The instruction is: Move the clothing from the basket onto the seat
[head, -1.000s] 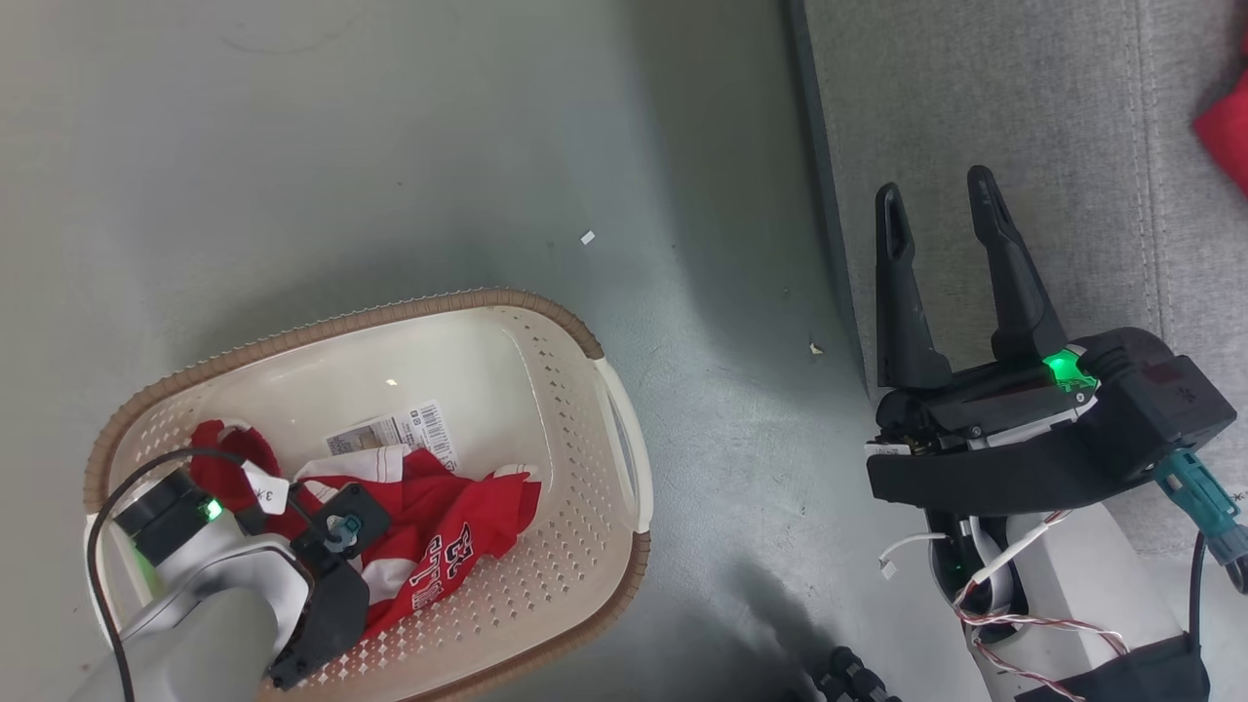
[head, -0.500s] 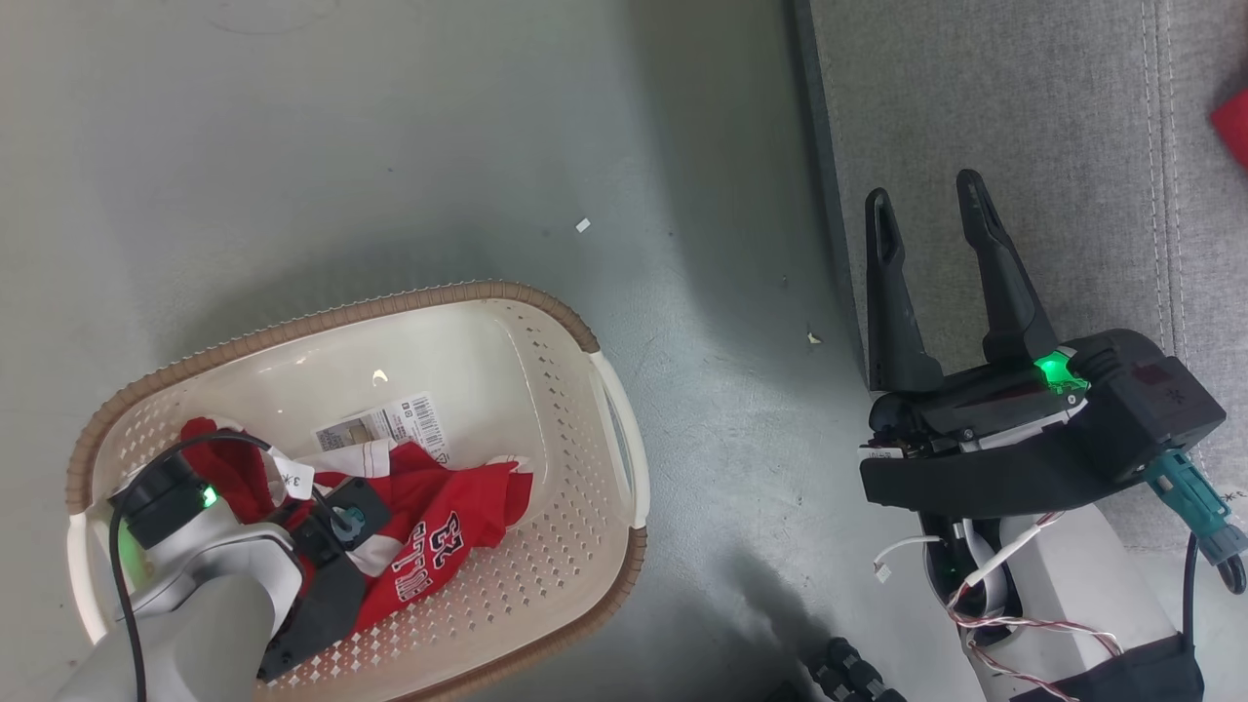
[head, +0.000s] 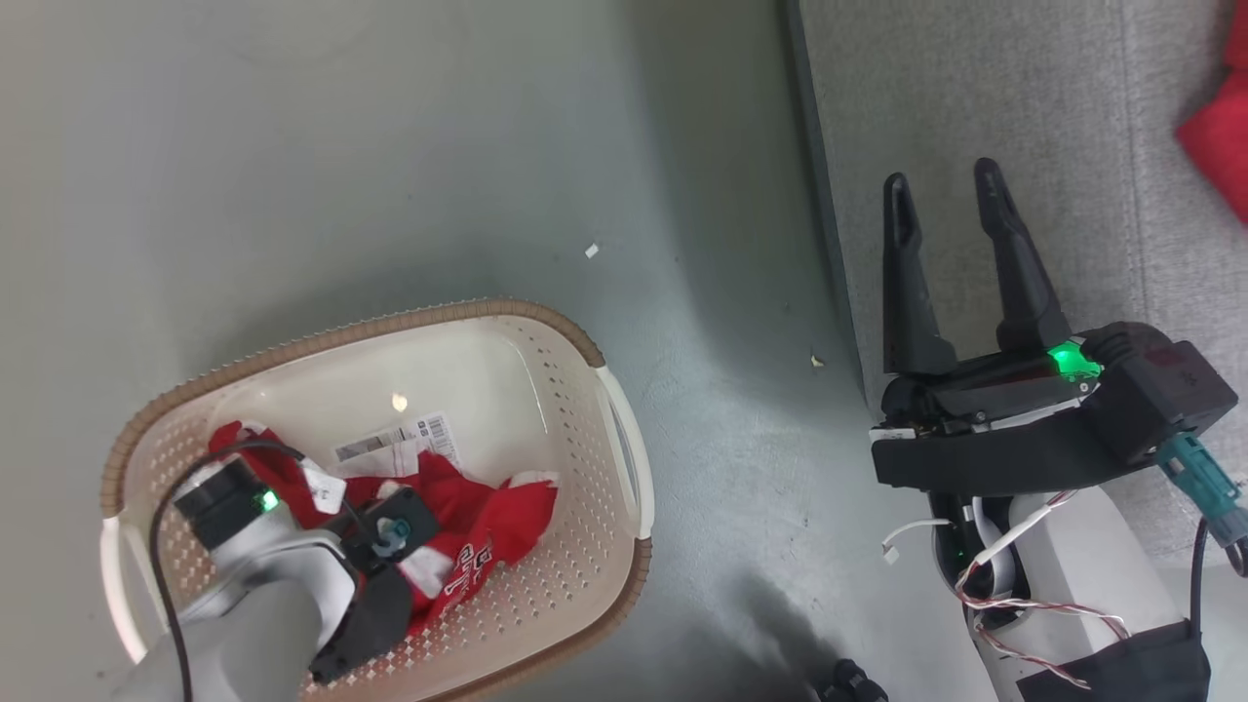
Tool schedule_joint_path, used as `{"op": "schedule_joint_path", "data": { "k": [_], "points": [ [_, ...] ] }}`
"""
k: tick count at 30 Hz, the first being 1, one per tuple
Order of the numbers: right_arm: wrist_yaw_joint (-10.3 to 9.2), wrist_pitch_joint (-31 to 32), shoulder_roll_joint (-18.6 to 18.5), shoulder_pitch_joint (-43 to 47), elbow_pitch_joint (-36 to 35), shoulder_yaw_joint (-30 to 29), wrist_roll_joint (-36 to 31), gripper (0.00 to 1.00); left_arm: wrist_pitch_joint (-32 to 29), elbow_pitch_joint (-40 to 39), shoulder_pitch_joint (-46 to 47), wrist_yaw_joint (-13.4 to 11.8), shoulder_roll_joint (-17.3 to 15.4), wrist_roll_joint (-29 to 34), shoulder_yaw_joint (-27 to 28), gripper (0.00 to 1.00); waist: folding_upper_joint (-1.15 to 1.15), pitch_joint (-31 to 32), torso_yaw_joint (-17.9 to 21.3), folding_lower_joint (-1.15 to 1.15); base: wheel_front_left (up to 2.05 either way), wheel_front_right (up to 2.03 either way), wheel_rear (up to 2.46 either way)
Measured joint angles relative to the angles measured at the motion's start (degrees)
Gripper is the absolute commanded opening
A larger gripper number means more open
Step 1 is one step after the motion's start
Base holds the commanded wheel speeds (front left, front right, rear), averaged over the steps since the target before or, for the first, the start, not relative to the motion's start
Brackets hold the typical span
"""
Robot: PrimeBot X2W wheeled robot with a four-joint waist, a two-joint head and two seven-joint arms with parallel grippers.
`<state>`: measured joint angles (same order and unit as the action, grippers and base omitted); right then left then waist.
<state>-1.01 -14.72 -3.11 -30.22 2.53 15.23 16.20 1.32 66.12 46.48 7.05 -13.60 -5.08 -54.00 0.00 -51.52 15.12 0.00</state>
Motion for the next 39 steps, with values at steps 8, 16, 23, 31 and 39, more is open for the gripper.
{"op": "schedule_joint_path", "data": {
  "k": [8, 16, 23, 31, 39],
  "points": [
    [0.55, 0.00, 0.02, -0.15, 1.75, -1.58, 0.00, 1.00, 5.90, -0.08, 0.19, 0.31, -0.26, -2.07, 0.75, 0.00, 0.00, 4.28, -1.18, 0.00, 0.00, 0.00, 0.00],
    [1.36, 0.00, -0.14, -0.08, 3.65, -4.07, 0.00, 1.00, 10.77, -0.43, -1.39, 0.46, 1.49, -5.15, 1.94, 0.00, 0.00, 9.56, -2.18, -0.01, 0.00, 0.00, 0.00],
    [2.60, 0.00, -1.31, 0.45, 5.03, -6.02, 0.00, 1.00, 12.67, -3.66, -3.25, 0.47, 3.04, -8.65, 3.05, 0.00, -0.01, 14.97, -3.41, -0.01, 0.00, 0.00, 0.00],
    [4.06, 0.00, -2.90, 2.02, 6.49, -7.82, 0.00, 1.00, 13.00, -8.16, -6.61, 0.49, 3.37, -12.93, 3.48, 0.00, -0.01, 21.46, -5.55, -0.01, 0.00, 0.00, 0.00],
    [5.11, 0.00, -4.23, 4.48, 8.40, -8.93, 0.93, 1.00, 12.99, -16.51, -11.41, 0.51, 2.83, -18.36, 4.32, 0.00, -0.01, 28.10, -8.18, -0.01, 0.00, 0.00, 0.00]
  ]
}}
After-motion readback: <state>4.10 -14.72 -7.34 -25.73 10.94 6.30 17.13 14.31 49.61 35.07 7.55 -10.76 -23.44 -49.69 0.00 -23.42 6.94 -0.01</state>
